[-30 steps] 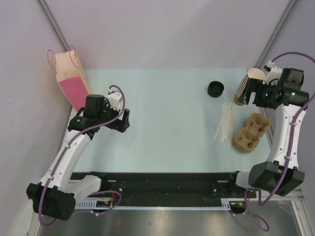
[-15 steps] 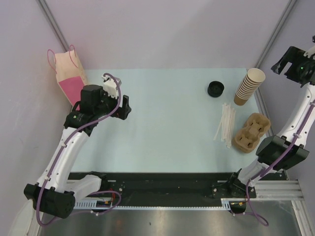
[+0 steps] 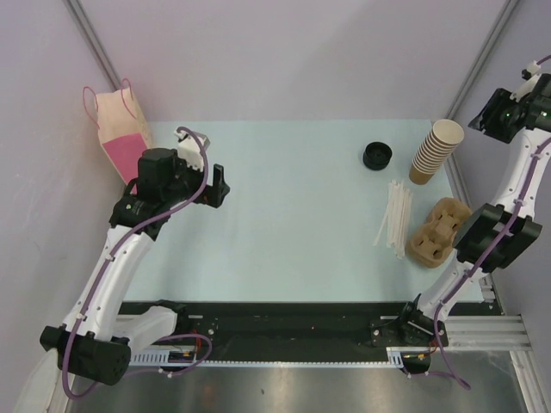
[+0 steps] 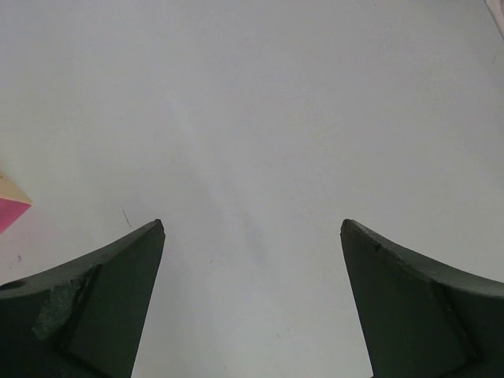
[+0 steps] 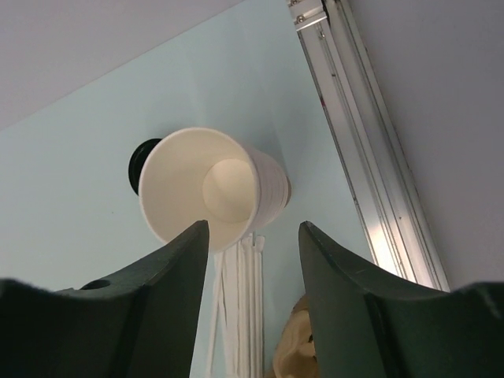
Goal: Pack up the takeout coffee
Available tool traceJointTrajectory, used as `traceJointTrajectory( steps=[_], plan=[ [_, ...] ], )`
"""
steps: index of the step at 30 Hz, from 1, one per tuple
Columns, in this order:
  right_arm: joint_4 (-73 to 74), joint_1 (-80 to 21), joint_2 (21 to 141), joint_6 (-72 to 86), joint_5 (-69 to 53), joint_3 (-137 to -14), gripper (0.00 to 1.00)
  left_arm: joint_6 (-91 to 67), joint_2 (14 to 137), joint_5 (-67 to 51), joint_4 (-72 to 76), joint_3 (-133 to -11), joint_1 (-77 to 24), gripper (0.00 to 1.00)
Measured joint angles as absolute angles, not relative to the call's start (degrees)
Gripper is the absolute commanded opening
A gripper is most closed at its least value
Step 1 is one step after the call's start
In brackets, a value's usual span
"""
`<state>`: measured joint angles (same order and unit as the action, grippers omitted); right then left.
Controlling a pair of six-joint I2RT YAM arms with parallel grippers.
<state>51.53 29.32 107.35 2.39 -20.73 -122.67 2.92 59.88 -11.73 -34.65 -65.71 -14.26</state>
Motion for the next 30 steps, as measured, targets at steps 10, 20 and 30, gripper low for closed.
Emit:
traceJointTrajectory(
  steps=[10,20,30],
  plan=[
    [50.5,26.0,113.4,2.0,-16.1,-124.2,0.5,2.4,59.9,-12.2,-32.8,-65.7,-14.3,1.0],
    [48.9,23.8,114.8,1.4,-12.6,-125.0,0.45,1.9,60.1,-12.2,-31.2,-65.7,-14.3,1.0],
    [48.9,24.5,115.0,1.3,-11.9,-125.0,0.39,1.8,60.6,-12.2,-30.9,-65.7,-14.3,0.99]
  ],
)
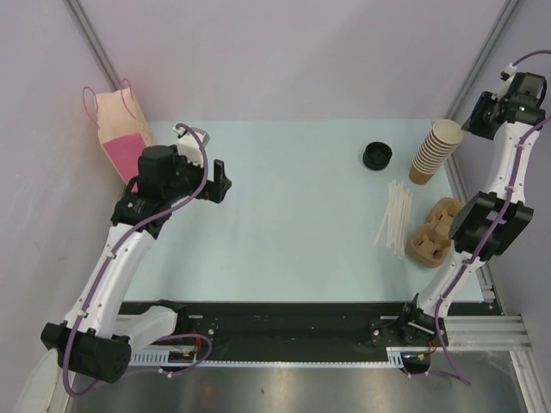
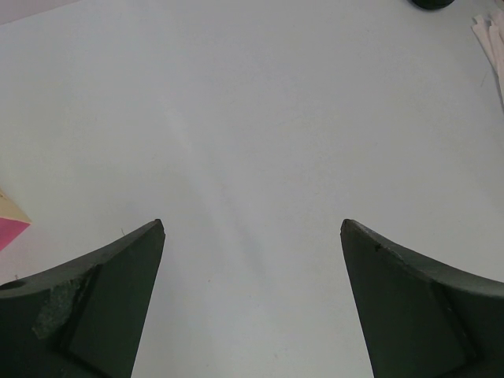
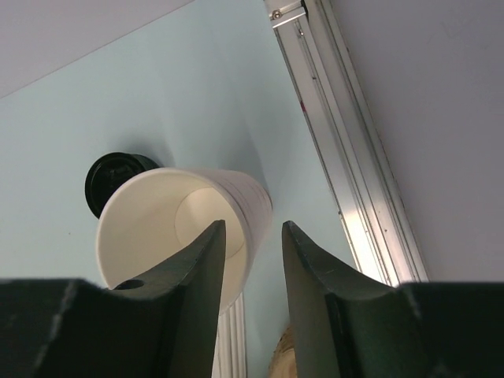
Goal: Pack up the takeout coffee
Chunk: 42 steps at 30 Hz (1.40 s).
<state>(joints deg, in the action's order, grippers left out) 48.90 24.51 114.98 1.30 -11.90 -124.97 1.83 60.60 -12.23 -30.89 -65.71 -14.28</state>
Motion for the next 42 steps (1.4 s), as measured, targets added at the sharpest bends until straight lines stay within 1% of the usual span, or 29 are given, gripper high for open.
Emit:
traceJointTrajectory(
  steps=[9,13,17,20,23,42],
  plan=[
    [48.9,24.9,116.2,1.4,-12.8,-125.0,0.36,1.5,60.8,-12.3,-30.5,-65.7,-14.3,1.0],
    [48.9,24.9,116.8,1.5,-13.3,-124.9,0.31,1.5,60.8,-12.3,-30.5,-65.7,-14.3,1.0],
    [48.9,24.9,116.9,1.5,-13.8,-124.9,0.22,1.5,60.8,-12.3,-30.4,-65.7,-14.3,1.0],
    [48.9,24.9,116.9,1.5,-13.9,-124.9,0.1,1.5,60.8,-12.3,-30.1,-65.7,-14.3,0.99],
    [48.9,24.9,116.9,1.5,-14.0,-124.9,0.0,1.5,60.8,-12.3,-29.7,-65.7,-14.3,0.99],
    [49.0,27.8,116.8,3.5,-18.8,-125.0,0.0,1.4,61.3,-12.3,-28.7,-65.4,-14.3,1.0]
  ],
)
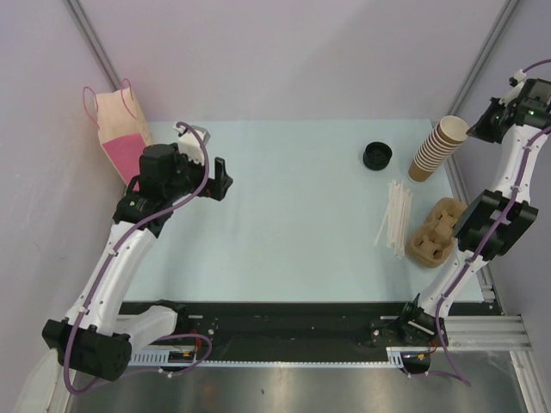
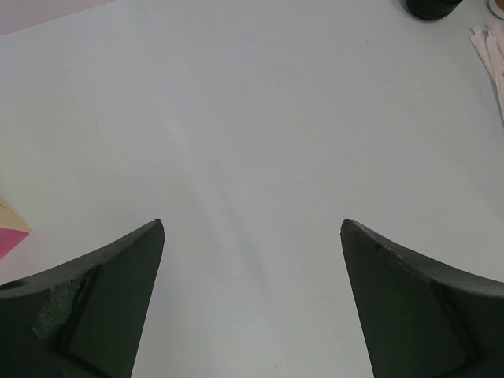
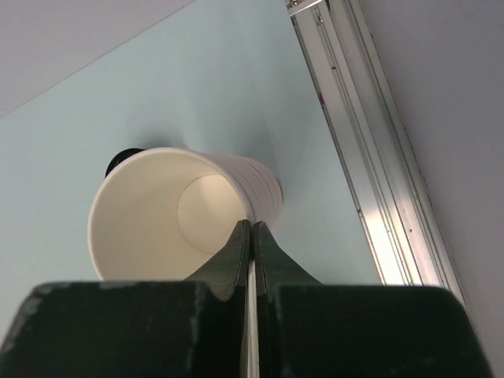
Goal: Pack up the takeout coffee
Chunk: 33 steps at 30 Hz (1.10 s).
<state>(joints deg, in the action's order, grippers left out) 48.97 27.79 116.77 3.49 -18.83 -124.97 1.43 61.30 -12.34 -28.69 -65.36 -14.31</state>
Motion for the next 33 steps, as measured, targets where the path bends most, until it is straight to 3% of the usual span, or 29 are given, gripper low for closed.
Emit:
traceJointTrajectory(
  steps=[27,30,33],
  plan=[
    [49.1,29.1,110.8,5.0,-29.3,-136.1,0.0,0.8,61.5,-13.0,-28.1,-64.4,-14.3,0.99],
    [50.3,25.4,106.5,3.6,-29.8,-135.8,0.0,-0.1,61.5,-14.4,-28.2,-64.4,-14.3,1.0],
    [50.8,14.7,100.4,-0.4,-28.3,-131.7,0.0,-1.1,61.5,-15.7,-28.6,-64.4,-14.3,1.0]
  ],
)
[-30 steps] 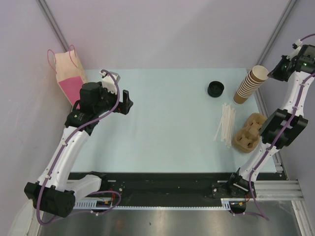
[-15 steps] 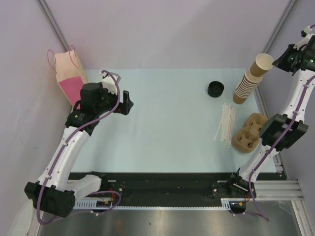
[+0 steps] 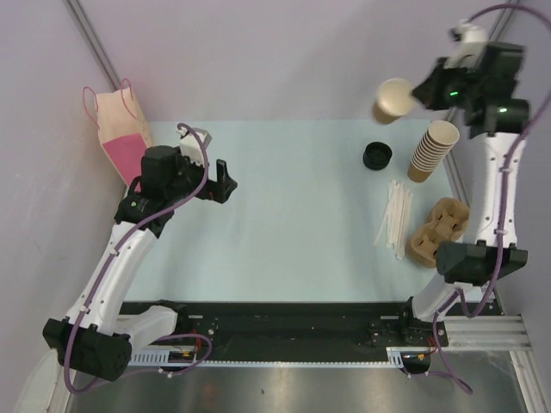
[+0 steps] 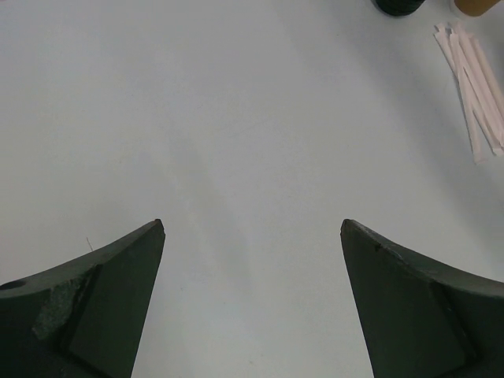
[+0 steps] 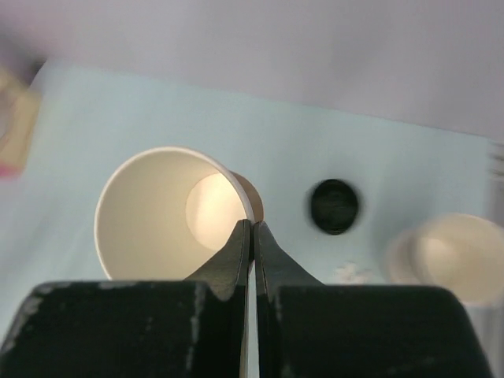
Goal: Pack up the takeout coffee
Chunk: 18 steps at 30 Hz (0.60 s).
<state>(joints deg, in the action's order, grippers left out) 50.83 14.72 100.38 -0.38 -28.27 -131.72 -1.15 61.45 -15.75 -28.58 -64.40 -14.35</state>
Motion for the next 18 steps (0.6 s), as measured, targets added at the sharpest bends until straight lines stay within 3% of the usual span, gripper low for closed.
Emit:
traceJointTrajectory(
  steps=[5,9,18],
  plan=[
    [51.6,-10.5,92.6,-8.2,-25.3,-118.1,0.0,-2.6,59.9,-17.3,-28.4,-63.7,-14.2,1.0],
    [51.0,-23.4,93.1,-11.3,-21.6,-107.3,0.0,-4.3,57.7,-19.5,-28.1,-62.4,-13.7,1.0],
    [40.3,-34.2,96.9,-11.6,-18.8,-87.6,0.0,-9.0,56.0,-25.8,-23.4,-54.5,-11.2,1.0]
  ],
)
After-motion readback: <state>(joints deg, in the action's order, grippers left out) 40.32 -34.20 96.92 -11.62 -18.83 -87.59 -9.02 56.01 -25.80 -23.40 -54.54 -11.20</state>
